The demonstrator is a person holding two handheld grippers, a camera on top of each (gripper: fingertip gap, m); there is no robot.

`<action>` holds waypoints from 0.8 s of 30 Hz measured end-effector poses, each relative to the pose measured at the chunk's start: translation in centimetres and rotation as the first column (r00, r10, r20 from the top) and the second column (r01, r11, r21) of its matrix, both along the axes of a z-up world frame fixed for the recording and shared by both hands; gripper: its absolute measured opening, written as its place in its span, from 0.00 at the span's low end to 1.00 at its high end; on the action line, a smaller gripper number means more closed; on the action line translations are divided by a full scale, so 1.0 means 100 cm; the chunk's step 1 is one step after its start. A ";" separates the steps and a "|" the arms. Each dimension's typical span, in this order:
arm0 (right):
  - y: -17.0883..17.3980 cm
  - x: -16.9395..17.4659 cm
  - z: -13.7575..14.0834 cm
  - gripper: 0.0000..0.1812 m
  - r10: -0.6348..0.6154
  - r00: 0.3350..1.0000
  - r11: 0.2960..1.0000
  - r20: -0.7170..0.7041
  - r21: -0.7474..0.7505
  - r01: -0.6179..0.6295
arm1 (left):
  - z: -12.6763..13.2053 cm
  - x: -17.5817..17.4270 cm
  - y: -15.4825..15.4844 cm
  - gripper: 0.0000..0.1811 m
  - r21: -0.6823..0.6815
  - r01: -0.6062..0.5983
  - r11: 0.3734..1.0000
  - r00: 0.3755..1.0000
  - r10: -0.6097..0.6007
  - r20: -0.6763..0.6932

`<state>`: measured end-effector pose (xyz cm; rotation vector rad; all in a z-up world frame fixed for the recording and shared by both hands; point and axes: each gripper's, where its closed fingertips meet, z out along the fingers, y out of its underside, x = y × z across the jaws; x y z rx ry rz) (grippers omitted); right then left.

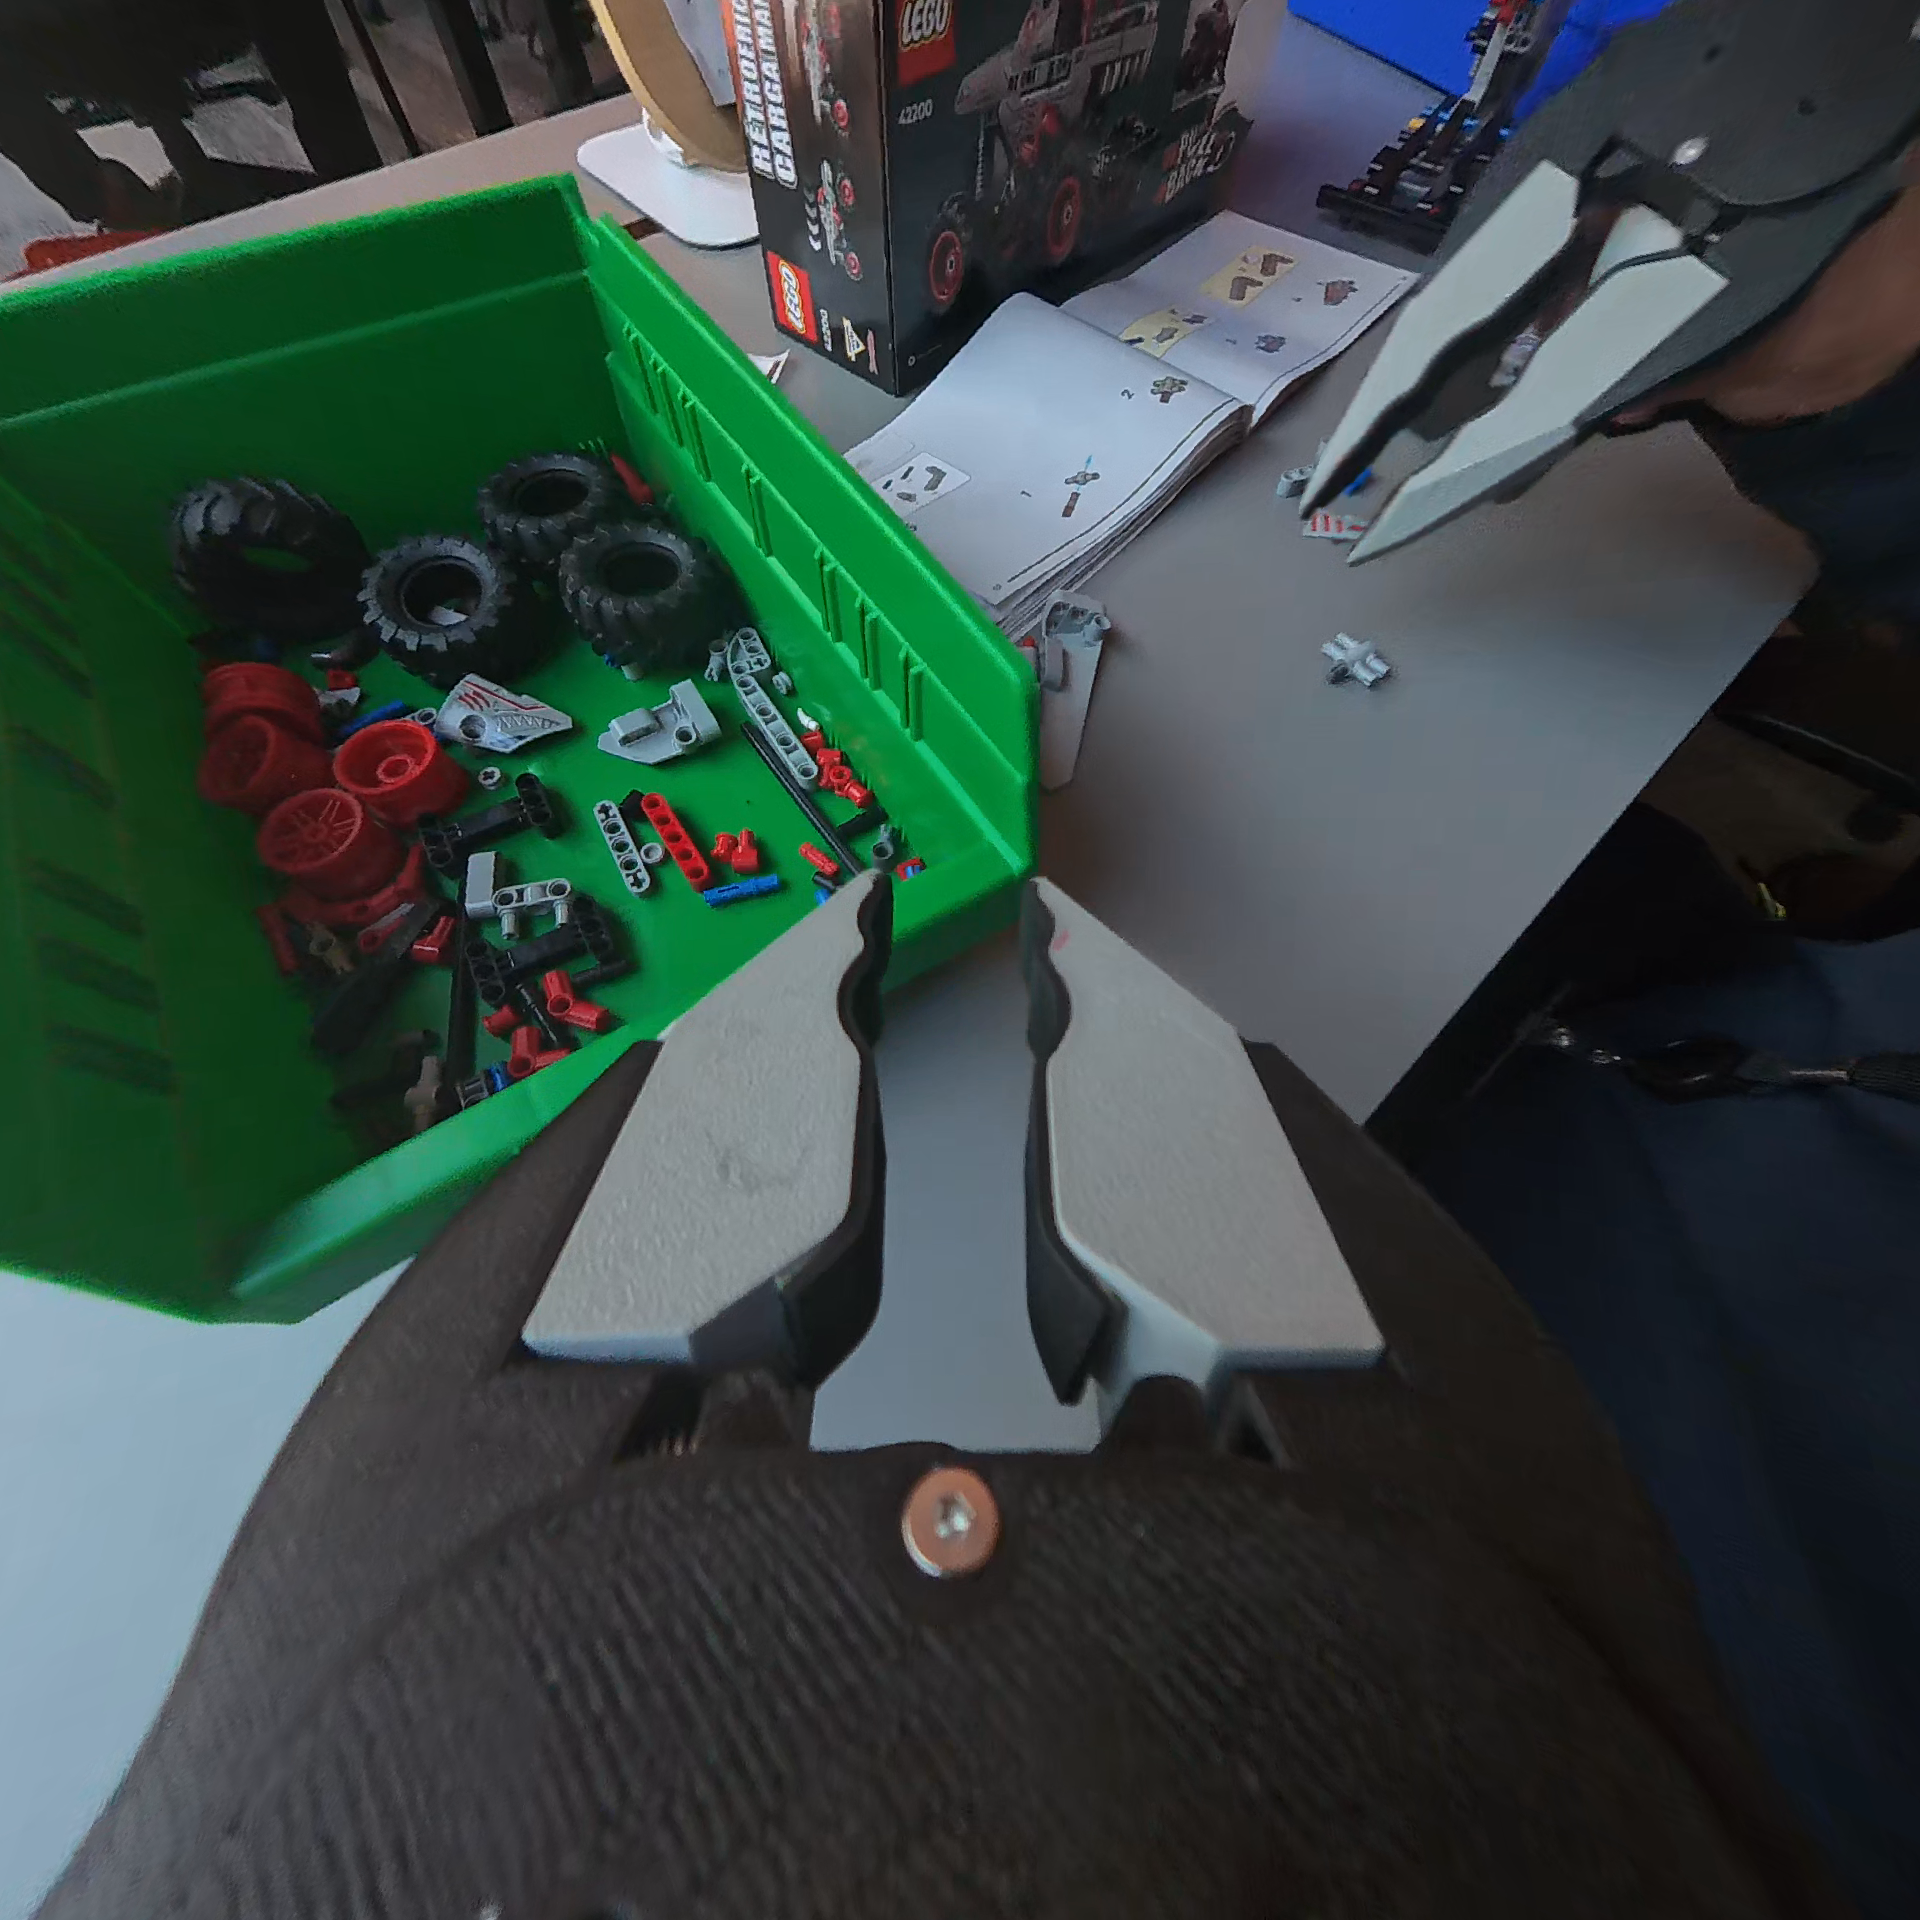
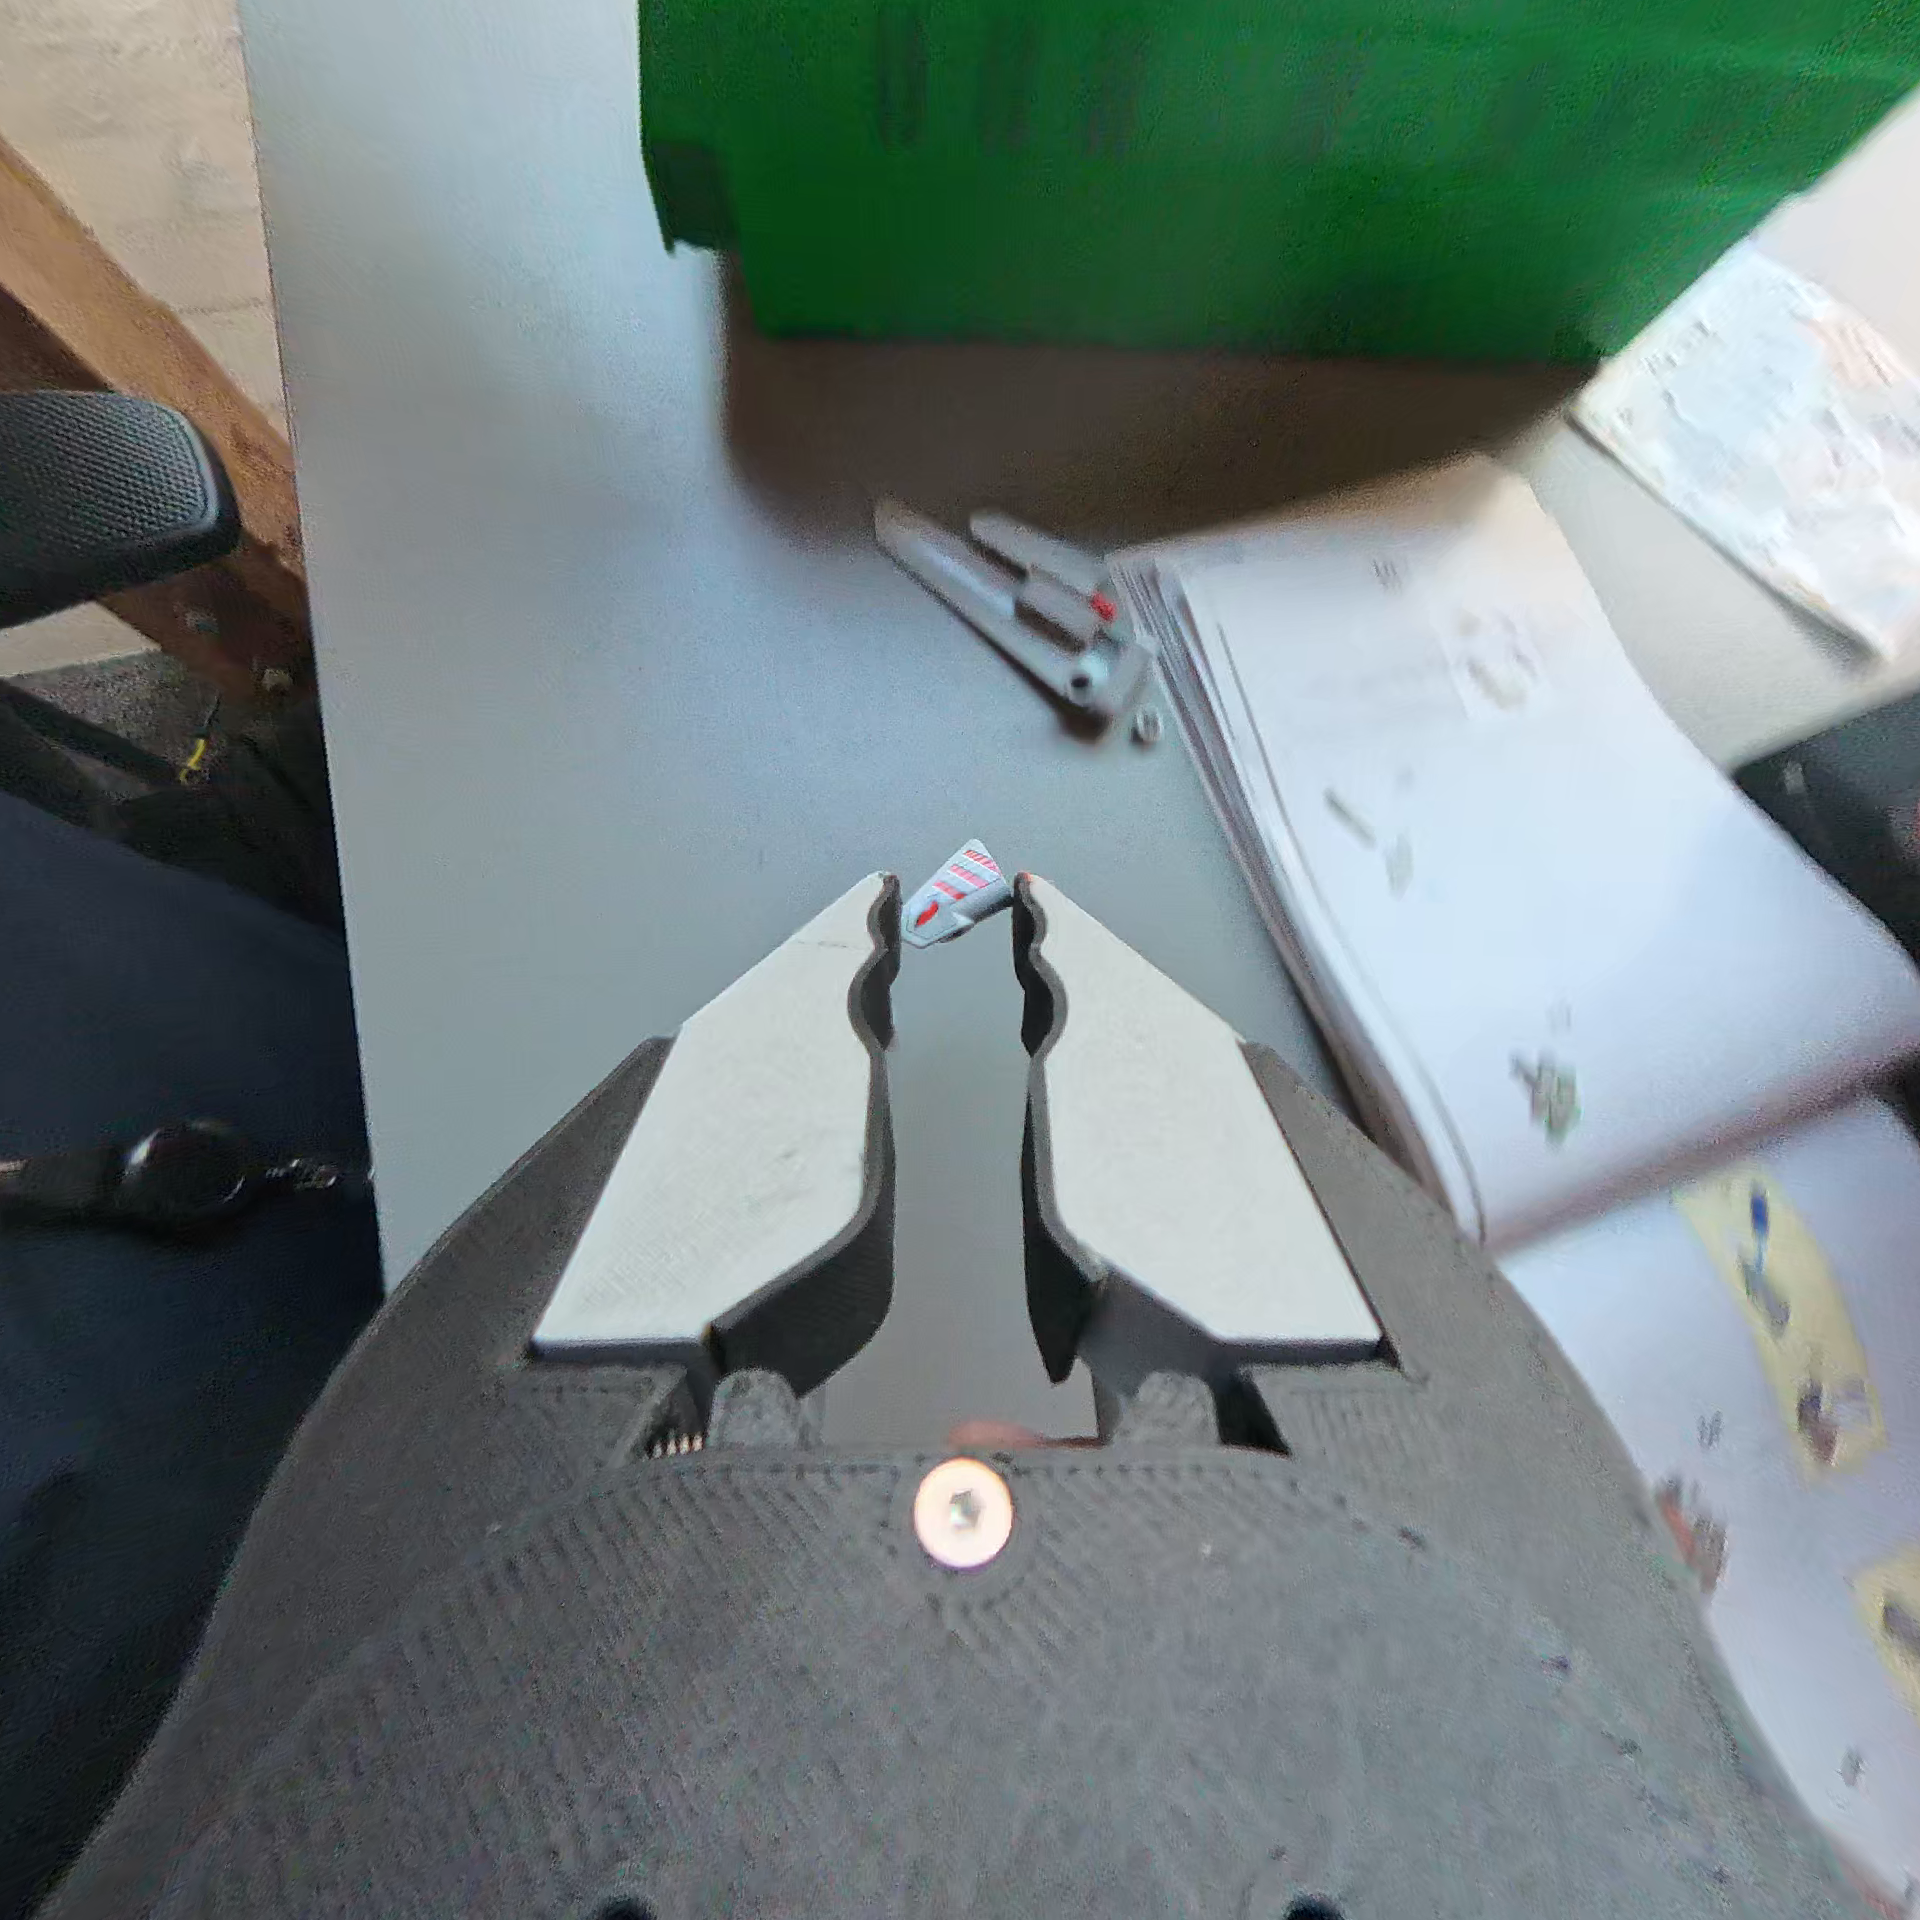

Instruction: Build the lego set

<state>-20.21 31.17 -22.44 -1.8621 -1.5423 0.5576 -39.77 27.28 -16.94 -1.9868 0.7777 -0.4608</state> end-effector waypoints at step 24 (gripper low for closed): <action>0.015 -0.037 0.005 0.12 0.109 0.985 0.994 -0.132 0.015 -0.108 | 0.044 -0.069 0.131 0.15 0.023 -0.070 0.997 0.978 0.073 -0.195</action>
